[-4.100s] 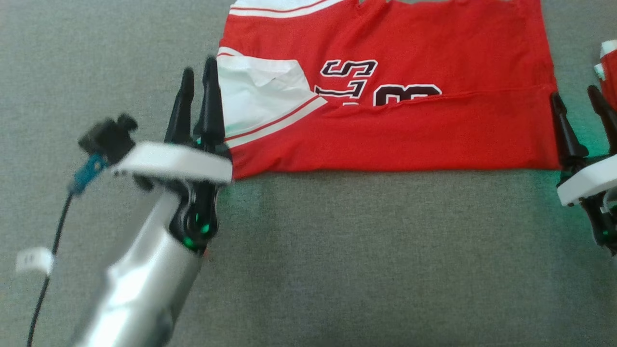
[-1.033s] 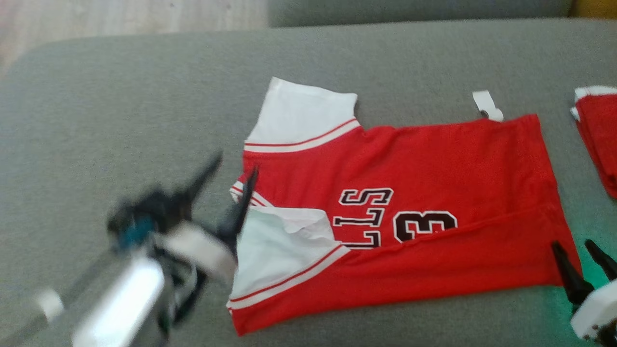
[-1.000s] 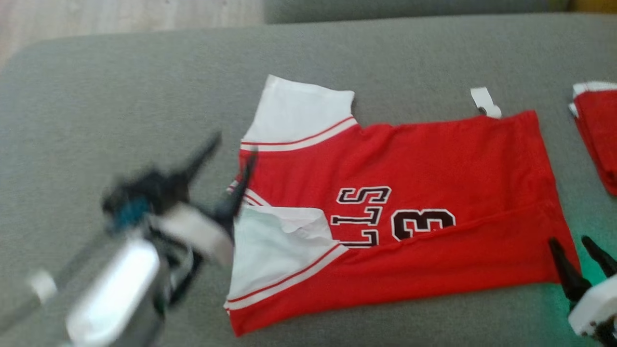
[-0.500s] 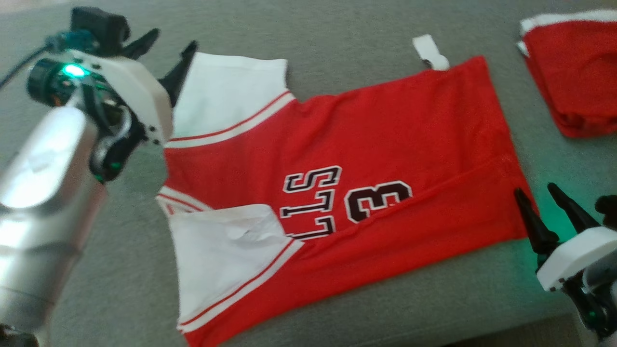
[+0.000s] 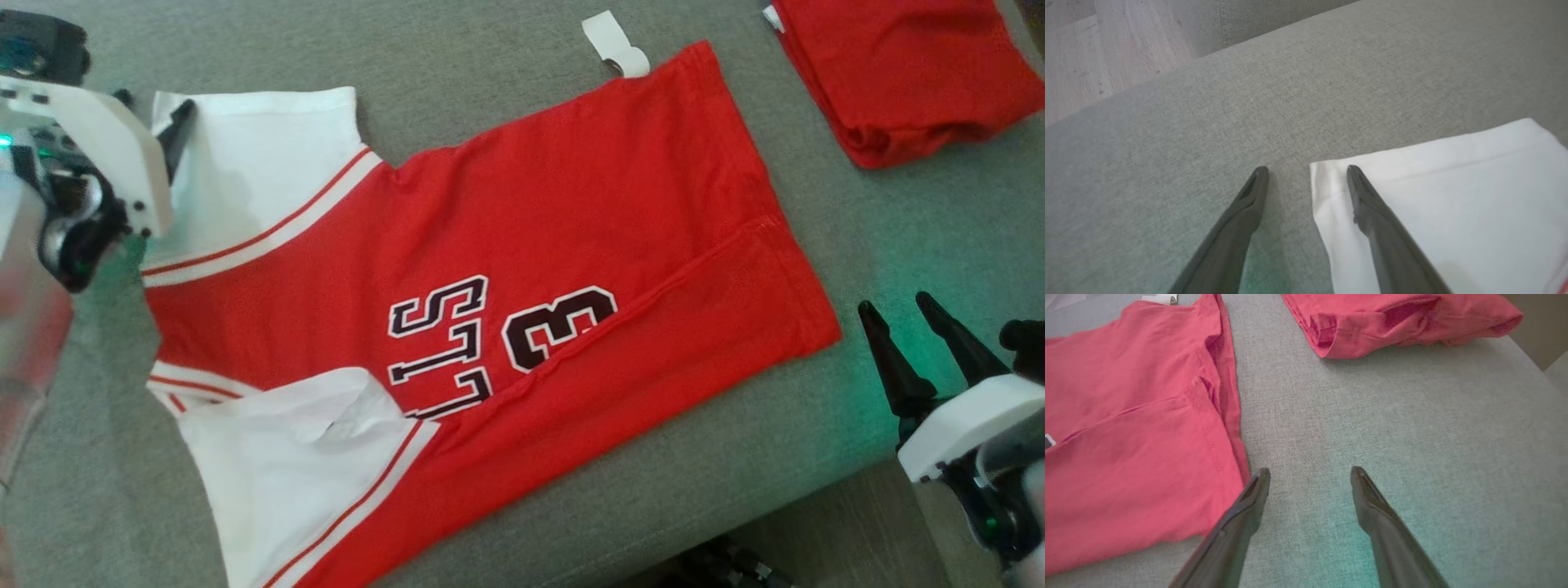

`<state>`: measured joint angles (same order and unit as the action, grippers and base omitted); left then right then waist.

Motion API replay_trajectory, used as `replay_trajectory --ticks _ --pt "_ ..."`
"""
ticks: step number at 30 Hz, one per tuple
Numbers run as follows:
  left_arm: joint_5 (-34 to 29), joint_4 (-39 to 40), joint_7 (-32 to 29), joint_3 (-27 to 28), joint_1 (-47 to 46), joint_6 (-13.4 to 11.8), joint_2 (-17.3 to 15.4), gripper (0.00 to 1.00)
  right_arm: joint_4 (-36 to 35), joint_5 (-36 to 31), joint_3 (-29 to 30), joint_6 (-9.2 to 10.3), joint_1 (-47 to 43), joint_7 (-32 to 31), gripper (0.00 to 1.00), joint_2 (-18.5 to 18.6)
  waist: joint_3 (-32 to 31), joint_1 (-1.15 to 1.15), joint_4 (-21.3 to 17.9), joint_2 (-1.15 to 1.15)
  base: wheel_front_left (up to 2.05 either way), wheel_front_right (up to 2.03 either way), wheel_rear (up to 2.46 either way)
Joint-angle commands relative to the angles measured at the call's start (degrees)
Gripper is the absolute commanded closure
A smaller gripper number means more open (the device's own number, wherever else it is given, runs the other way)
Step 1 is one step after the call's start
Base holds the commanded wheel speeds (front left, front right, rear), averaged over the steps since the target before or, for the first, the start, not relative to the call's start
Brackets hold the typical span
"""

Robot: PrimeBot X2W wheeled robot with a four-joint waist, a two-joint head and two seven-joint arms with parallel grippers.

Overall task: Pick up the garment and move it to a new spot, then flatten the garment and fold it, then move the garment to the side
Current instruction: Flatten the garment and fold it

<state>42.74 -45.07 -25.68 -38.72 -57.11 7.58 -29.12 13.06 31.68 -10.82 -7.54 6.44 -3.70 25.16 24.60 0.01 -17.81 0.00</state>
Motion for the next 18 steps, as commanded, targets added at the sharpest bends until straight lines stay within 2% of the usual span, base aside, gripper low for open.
replay_trajectory --ticks 1,5,6,7,8,9,13,18 --pt "-0.15 -0.16 -0.56 1.93 -2.81 -0.19 -3.05 0.00 -1.51 0.04 -0.17 0.05 -0.03 0.76 0.00 1.20 0.45 -0.01 -0.70 0.00 0.00 0.00 0.00" --pt "1.19 -1.79 -2.38 1.52 -2.70 -0.15 -2.71 0.00 -1.38 0.02 0.33 0.05 -0.14 0.71 0.00 1.13 0.37 -0.01 -0.97 0.00 0.00 0.00 0.00" --pt "1.71 -2.00 -3.01 1.34 -2.63 -0.14 -2.62 0.06 -1.36 0.03 0.53 0.05 -0.20 0.67 0.00 1.11 0.29 -0.01 -1.01 0.00 0.00 0.00 0.00" --pt "2.48 -1.78 -3.66 1.08 -2.49 -0.13 -2.40 0.46 -1.40 0.01 0.74 0.05 -0.26 0.61 0.00 1.14 0.21 -0.01 -1.00 0.00 0.00 0.00 0.00" --pt "3.25 -1.45 -4.13 1.00 -2.42 -0.12 -2.16 0.70 -1.47 -0.02 1.03 0.05 -0.32 0.53 0.00 1.22 0.12 -0.01 -0.91 0.00 0.00 0.00 0.00" --pt "3.59 -0.81 -4.55 0.51 -2.41 -0.11 -2.02 1.00 -1.58 -0.04 1.43 0.05 -0.40 0.45 0.00 1.33 0.05 -0.01 -0.71 0.00 0.00 0.00 0.00" --pt "5.75 1.94 -6.17 -0.82 -2.21 -0.10 -1.82 1.00 -2.51 -0.65 2.96 0.05 -0.44 -0.09 0.00 1.97 -0.20 -0.01 0.45 0.00 0.00 0.00 0.00" --pt "3.58 5.04 -0.27 -1.66 -3.30 -0.15 -1.55 1.00 -4.75 -1.21 3.29 0.05 1.73 -1.58 0.00 2.54 -0.70 -0.01 2.61 0.00 0.00 0.00 0.00"
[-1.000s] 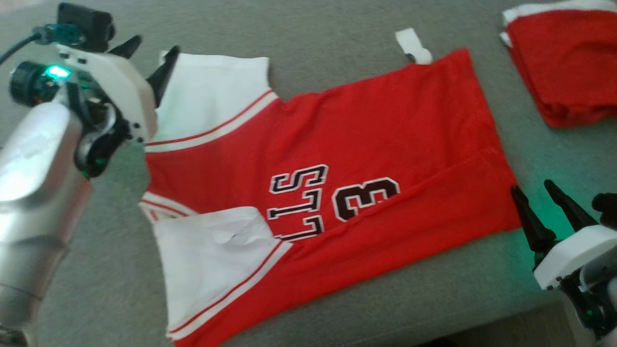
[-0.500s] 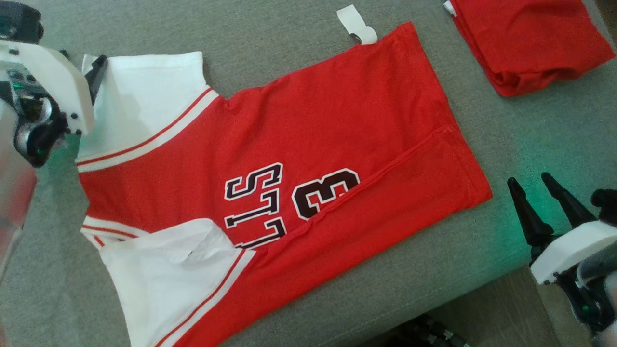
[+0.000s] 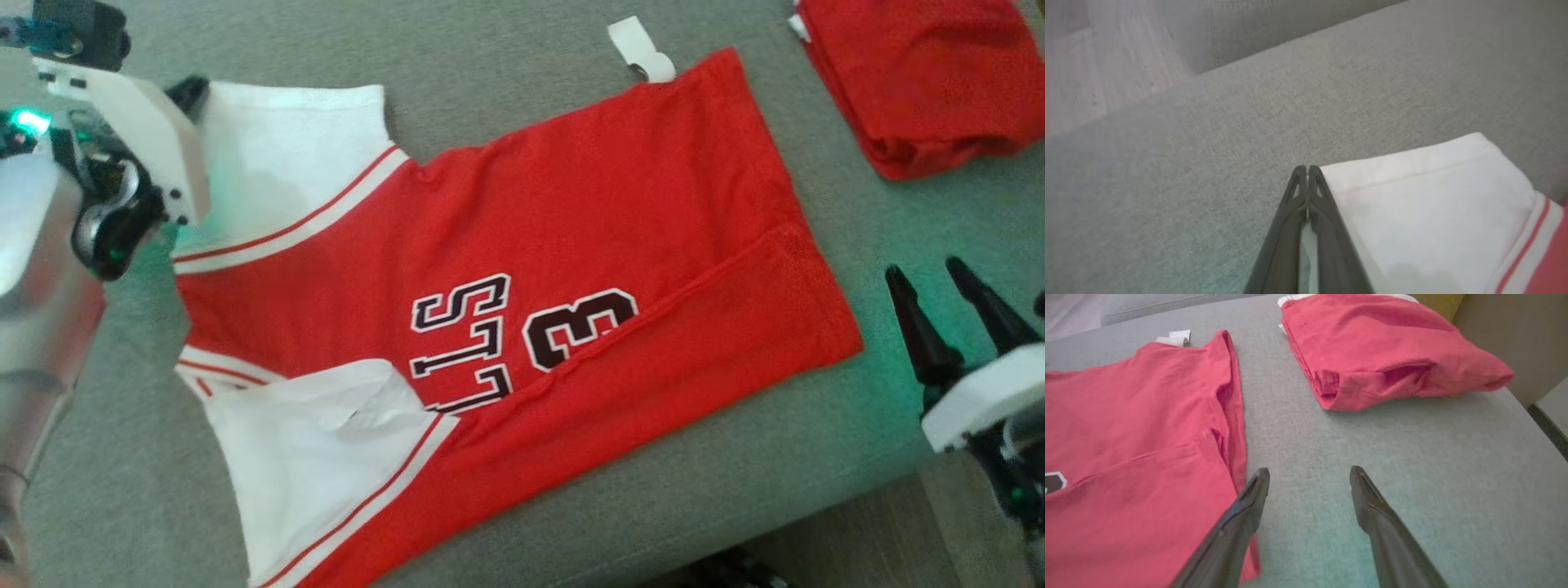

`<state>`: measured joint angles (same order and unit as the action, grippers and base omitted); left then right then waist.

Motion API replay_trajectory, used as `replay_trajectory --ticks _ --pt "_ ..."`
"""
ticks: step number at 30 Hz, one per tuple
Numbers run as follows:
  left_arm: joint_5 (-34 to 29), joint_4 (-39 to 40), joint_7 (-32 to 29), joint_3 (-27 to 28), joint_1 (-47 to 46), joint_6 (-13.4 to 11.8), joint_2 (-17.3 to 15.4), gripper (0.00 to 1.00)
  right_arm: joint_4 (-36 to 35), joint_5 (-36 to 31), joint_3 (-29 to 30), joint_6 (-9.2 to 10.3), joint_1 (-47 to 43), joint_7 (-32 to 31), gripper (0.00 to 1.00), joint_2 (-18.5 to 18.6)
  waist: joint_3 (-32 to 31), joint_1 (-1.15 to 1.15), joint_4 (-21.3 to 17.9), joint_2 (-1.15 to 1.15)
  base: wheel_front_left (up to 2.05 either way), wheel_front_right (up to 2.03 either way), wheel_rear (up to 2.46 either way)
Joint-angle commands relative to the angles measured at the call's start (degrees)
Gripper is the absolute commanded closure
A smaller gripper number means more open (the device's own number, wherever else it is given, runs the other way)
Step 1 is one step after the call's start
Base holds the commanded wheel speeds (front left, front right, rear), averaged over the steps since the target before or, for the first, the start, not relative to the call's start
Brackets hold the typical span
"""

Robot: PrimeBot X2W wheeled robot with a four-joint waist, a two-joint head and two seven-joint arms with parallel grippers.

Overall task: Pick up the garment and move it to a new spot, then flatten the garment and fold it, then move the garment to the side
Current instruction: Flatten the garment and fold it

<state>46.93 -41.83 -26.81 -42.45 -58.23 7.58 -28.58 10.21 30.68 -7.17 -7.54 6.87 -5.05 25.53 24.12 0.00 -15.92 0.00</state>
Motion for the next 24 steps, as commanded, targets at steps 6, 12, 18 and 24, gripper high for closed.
replay_trajectory --ticks 6,12,18,24 --pt "-2.87 3.79 7.37 1.50 -4.21 -0.30 0.67 1.00 -2.45 2.95 -4.78 0.05 10.50 -7.81 0.00 4.44 -0.49 0.00 4.81 0.00 0.00 0.00 0.00" --pt "-3.96 6.42 10.78 0.53 -5.95 -0.37 4.05 1.00 3.99 6.75 -11.61 0.05 22.86 -17.61 0.00 7.25 -0.36 0.00 9.54 0.00 0.00 0.00 0.00" --pt "-4.28 9.00 11.80 -0.51 -6.61 -0.32 5.53 1.00 14.67 7.71 -15.96 0.05 32.54 -19.60 0.00 5.90 -0.52 0.00 12.63 0.00 0.00 0.00 0.00" --pt "-3.70 11.37 11.59 -1.47 -6.28 -0.25 5.52 1.00 23.77 9.64 -19.38 0.05 37.37 -18.56 0.00 4.89 -0.83 0.00 14.63 0.00 0.00 0.00 0.00"
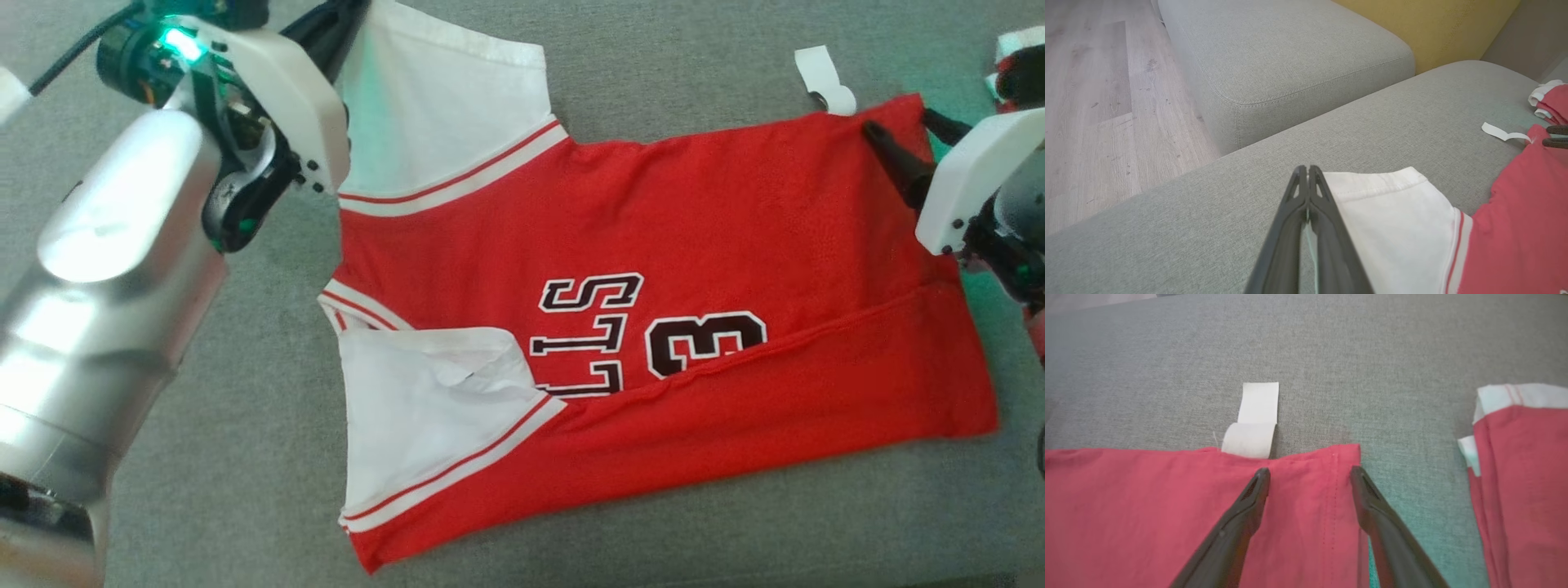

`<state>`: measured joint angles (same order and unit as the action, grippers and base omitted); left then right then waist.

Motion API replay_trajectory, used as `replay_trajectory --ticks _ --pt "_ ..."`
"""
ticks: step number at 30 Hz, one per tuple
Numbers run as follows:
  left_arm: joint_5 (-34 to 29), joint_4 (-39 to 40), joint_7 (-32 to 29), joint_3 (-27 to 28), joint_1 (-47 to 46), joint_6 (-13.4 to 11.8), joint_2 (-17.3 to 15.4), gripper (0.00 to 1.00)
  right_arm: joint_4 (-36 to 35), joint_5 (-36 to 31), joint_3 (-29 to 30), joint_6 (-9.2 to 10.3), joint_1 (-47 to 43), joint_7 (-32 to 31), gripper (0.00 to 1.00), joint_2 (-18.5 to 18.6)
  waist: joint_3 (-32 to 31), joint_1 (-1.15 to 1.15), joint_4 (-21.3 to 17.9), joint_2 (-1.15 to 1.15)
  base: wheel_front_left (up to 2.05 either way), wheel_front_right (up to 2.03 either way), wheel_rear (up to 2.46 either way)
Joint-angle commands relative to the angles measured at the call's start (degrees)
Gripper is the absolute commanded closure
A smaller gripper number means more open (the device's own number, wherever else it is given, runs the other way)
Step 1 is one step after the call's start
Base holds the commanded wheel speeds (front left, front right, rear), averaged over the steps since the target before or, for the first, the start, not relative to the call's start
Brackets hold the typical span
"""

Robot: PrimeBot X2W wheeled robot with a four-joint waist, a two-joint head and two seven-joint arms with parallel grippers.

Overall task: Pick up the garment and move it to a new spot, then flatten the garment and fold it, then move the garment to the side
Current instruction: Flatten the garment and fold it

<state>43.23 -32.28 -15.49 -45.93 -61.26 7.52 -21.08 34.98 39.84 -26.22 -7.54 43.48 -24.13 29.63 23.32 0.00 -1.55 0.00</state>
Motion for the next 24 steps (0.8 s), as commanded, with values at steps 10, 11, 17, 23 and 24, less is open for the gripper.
replay_trajectory --ticks 10,11,17,23,24 --pt "0.34 2.64 0.23 1.36 -3.13 -0.17 -2.17 1.00 5.26 0.98 -3.55 0.05 5.01 3.64 0.00 1.47 0.24 0.00 1.31 0.00 0.00 0.00 0.00" --pt "0.40 2.60 0.27 1.33 -3.13 -0.16 -2.19 1.00 5.76 0.98 -3.91 0.05 5.36 3.84 0.00 1.58 0.24 0.00 1.38 0.00 0.00 0.00 0.00" --pt "0.78 2.43 0.54 1.05 -3.15 -0.14 -2.24 1.00 8.01 1.94 -5.88 0.05 6.77 3.99 0.00 1.96 0.31 0.00 1.78 0.00 0.00 0.00 0.00" --pt "0.90 2.15 1.17 0.50 -3.46 -0.12 -2.21 1.00 10.11 2.57 -7.13 0.05 8.05 4.54 0.67 2.52 0.79 0.00 2.32 0.00 0.00 0.00 0.00" --pt "0.93 2.05 1.30 0.39 -3.52 -0.11 -2.24 1.00 10.55 2.58 -7.28 0.05 8.24 4.61 0.86 2.60 0.83 0.00 2.41 0.00 0.00 0.00 0.00"
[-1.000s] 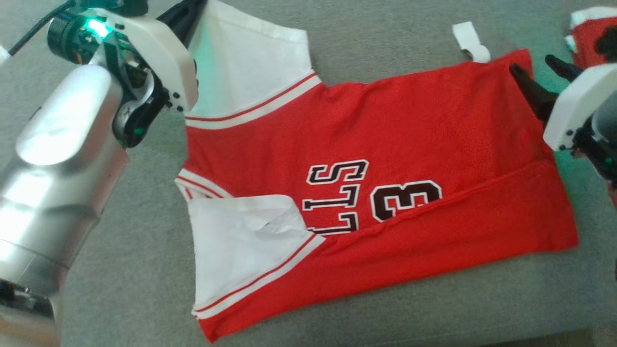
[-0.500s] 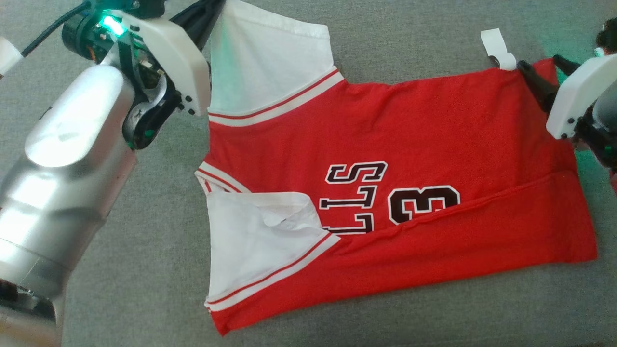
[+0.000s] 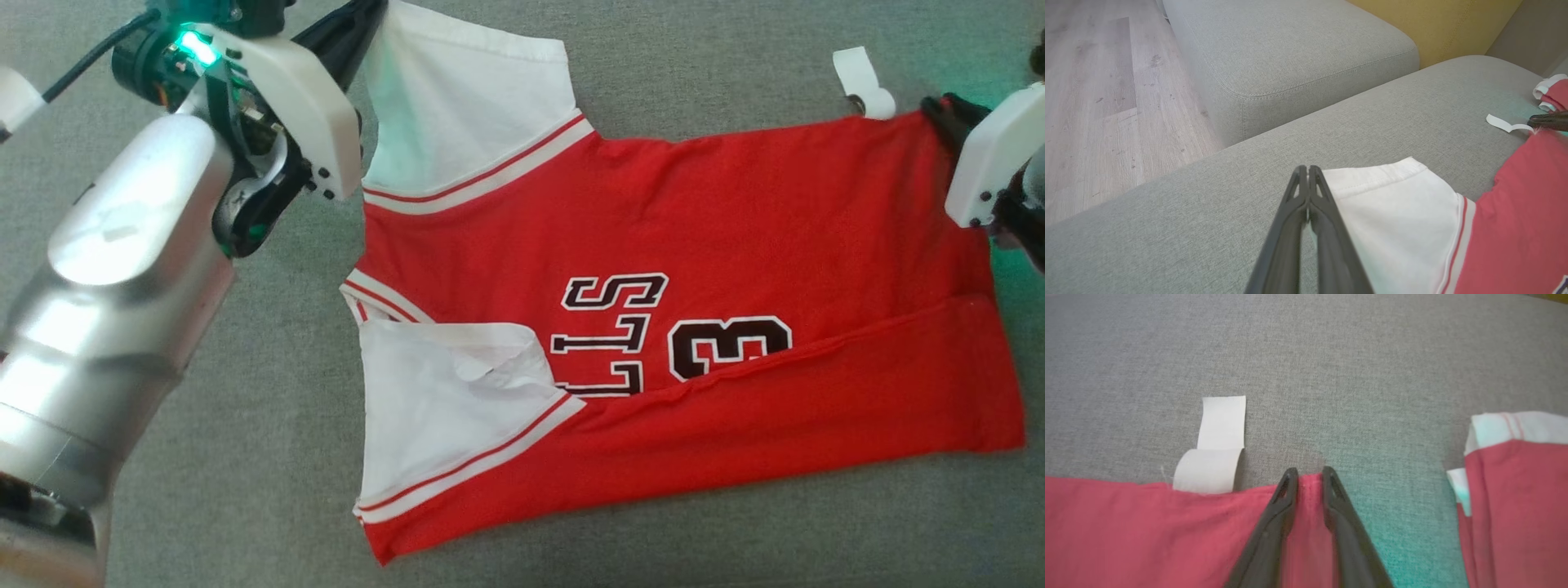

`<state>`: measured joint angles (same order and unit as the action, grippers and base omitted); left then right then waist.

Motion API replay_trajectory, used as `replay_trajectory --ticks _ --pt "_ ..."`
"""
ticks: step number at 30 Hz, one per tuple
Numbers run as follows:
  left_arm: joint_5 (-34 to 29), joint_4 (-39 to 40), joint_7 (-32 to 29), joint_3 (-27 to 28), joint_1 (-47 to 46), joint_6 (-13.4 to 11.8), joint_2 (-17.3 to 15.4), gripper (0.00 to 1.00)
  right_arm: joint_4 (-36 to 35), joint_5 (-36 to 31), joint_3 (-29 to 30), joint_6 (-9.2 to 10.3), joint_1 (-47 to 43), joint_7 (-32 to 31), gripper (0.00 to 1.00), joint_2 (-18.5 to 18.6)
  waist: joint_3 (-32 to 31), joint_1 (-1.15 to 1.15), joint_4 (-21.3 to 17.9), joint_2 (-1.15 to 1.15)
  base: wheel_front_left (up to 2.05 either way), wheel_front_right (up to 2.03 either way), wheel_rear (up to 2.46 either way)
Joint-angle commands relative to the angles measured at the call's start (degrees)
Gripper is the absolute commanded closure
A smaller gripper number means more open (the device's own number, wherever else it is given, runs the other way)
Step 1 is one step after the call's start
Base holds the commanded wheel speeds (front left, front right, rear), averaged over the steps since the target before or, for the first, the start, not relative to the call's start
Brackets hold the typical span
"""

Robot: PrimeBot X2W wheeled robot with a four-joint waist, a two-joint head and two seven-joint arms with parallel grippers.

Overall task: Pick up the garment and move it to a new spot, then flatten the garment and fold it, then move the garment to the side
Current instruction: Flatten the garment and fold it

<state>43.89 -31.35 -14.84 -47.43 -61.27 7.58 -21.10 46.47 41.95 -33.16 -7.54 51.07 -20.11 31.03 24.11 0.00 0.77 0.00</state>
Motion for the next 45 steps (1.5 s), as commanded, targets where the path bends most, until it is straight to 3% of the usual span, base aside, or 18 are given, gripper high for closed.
replay_trajectory --ticks 1,8,19,32,39,45 --pt "0.28 0.98 0.82 1.82 -3.58 -0.16 -2.27 1.00 -0.51 0.41 -0.51 0.05 0.83 0.66 1.00 1.27 0.07 0.00 0.16 0.00 0.00 0.00 0.00" --pt "0.16 -0.22 3.06 1.48 -4.07 -0.13 -2.87 1.00 1.17 0.91 -0.97 0.05 2.03 2.60 1.00 1.67 -0.06 0.00 0.28 0.00 0.00 0.00 0.00" --pt "-1.68 -3.53 13.96 2.79 -7.89 -0.11 -2.65 1.00 1.59 2.00 0.62 0.05 4.54 10.78 1.00 2.06 -1.69 0.00 -0.17 0.00 0.00 0.00 0.00" --pt "0.65 2.29 16.85 -0.31 4.11 -0.24 -4.82 1.00 -2.32 3.57 -0.18 0.05 -6.03 15.50 1.00 5.04 -8.76 0.00 1.46 0.00 0.00 0.00 0.00" --pt "2.18 10.53 16.92 -1.48 15.04 -3.04 -8.95 1.00 -3.88 2.86 0.71 0.05 -13.23 17.27 1.00 5.98 -13.23 0.00 2.33 0.00 0.00 0.00 0.00" --pt "3.94 20.33 16.00 -2.60 24.15 -7.20 -11.35 1.00 -3.61 2.32 2.71 0.05 -19.38 18.28 1.00 5.53 -15.86 0.00 3.12 0.00 0.00 0.00 0.00"
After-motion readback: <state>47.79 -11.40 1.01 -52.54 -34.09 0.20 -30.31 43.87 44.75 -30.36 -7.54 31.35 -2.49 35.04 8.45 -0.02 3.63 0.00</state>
